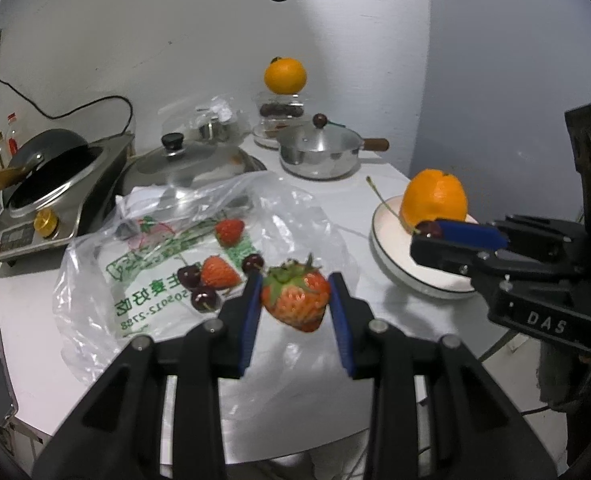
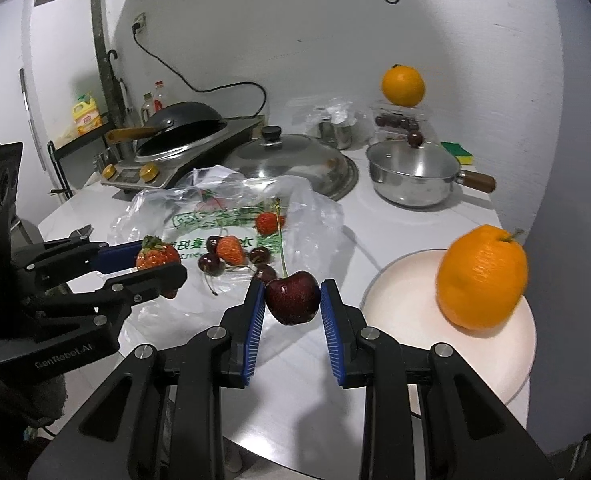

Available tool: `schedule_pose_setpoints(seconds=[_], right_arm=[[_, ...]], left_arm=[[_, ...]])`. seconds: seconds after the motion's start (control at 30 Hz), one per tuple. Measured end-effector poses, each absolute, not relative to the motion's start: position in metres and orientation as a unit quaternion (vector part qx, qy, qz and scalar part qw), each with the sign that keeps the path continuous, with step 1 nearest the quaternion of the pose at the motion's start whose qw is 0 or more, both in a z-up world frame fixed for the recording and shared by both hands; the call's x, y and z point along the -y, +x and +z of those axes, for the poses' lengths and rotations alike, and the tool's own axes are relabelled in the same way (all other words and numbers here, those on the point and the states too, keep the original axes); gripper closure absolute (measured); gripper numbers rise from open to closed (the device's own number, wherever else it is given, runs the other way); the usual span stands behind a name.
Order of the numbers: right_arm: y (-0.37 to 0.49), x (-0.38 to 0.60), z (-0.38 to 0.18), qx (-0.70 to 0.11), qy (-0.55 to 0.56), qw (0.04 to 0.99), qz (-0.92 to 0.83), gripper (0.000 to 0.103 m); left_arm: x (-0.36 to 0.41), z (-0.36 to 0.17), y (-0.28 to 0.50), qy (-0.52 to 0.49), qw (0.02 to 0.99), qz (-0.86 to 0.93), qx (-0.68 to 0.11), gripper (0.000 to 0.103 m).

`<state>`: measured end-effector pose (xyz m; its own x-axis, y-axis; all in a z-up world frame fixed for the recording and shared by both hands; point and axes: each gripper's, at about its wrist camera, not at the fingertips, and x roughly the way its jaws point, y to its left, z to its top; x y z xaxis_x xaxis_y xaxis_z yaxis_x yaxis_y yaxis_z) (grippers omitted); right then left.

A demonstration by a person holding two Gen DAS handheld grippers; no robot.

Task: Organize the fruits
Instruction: 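Carry the cherry and strawberry with both grippers over to the white plate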

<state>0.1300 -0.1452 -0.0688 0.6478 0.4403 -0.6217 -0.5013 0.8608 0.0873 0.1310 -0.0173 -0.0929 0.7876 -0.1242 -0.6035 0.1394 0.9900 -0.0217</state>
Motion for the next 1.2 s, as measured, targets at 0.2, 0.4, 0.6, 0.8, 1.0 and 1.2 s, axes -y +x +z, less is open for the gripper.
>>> schedule_pose_setpoints(seconds=[0.2,0.4,0.6,0.8,1.0,1.2], right_arm=[[0.127,0.17,-0.07,-0.331,-0.038,0.911,0.245,0.073],[0.126,0.193,-0.073,-0.336,-0.032,0.913,0.231,0.073],[0.127,0.209,-0.077,-0.34,-0.025,0.914,0.222,0.073],[0.129,0.223,-0.083,-0.345,-0.019,0.913,0.215,0.073],[0.134,0.235,-0.09,-0.355,-0.018,0.91,0.212,0.073],[0.141,0.246,-0.098,-0.365,-0.014,0.907,0.21,0.073]], left_arm=[[0.036,-0.092,0.134,0.017,0.944,-0.079,-0.32,0.069],[0.055,-0.093,0.139,0.021,0.942,-0.089,-0.324,0.069],[0.069,-0.094,0.146,0.029,0.94,-0.095,-0.327,0.069],[0.081,-0.096,0.153,0.035,0.937,-0.101,-0.332,0.069],[0.095,-0.101,0.162,0.038,0.934,-0.107,-0.338,0.069],[0.108,-0.106,0.173,0.043,0.931,-0.114,-0.344,0.069]])
